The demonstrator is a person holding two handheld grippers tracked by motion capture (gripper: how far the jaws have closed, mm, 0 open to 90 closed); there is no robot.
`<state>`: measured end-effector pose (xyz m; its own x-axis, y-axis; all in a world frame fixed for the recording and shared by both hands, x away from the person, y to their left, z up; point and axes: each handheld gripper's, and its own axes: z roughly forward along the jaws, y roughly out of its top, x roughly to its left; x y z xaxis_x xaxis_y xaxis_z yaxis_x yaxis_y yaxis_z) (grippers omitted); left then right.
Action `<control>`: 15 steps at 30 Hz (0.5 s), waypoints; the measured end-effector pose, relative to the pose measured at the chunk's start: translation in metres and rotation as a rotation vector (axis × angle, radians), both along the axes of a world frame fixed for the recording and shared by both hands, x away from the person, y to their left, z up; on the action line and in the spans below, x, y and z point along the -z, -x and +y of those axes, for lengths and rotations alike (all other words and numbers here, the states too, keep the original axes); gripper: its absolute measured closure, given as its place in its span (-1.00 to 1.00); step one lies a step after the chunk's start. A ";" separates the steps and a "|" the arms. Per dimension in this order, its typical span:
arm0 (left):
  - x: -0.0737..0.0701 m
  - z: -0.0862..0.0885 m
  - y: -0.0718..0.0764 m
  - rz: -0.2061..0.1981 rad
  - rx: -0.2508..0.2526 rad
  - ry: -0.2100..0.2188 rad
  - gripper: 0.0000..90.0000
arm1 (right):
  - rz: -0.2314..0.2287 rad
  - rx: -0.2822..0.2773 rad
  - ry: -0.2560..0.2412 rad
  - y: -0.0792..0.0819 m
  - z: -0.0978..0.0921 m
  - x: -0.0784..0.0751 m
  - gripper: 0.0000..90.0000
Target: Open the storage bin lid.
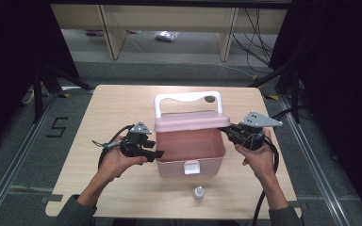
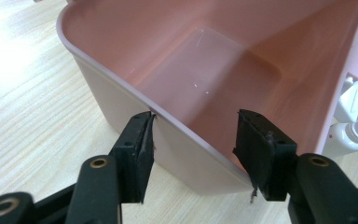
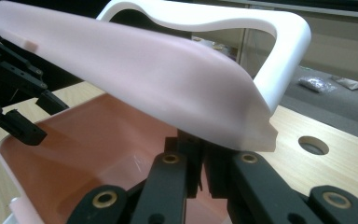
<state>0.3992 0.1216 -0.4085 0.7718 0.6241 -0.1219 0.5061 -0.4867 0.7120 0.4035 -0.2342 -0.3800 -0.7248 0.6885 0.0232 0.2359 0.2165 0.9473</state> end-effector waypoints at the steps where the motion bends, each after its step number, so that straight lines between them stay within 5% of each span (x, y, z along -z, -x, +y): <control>1: 0.000 0.000 0.000 0.000 0.000 0.000 0.05 | -0.004 0.003 0.008 -0.001 0.000 -0.001 0.94; 3: 0.000 0.000 0.001 -0.003 0.001 0.000 0.07 | -0.031 0.007 0.019 -0.005 -0.001 -0.001 0.94; 6: 0.001 -0.001 0.002 0.011 -0.011 0.001 0.07 | 0.006 -0.002 0.015 -0.008 -0.001 -0.003 0.94; 15: 0.003 0.001 0.001 0.015 -0.017 0.016 0.06 | -0.001 -0.002 0.012 -0.026 0.000 -0.004 0.95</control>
<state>0.3981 0.1221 -0.4111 0.7590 0.6350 -0.1439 0.5251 -0.4664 0.7118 0.4291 -0.2340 -0.3758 -0.7265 0.6870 0.0148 0.2349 0.2281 0.9449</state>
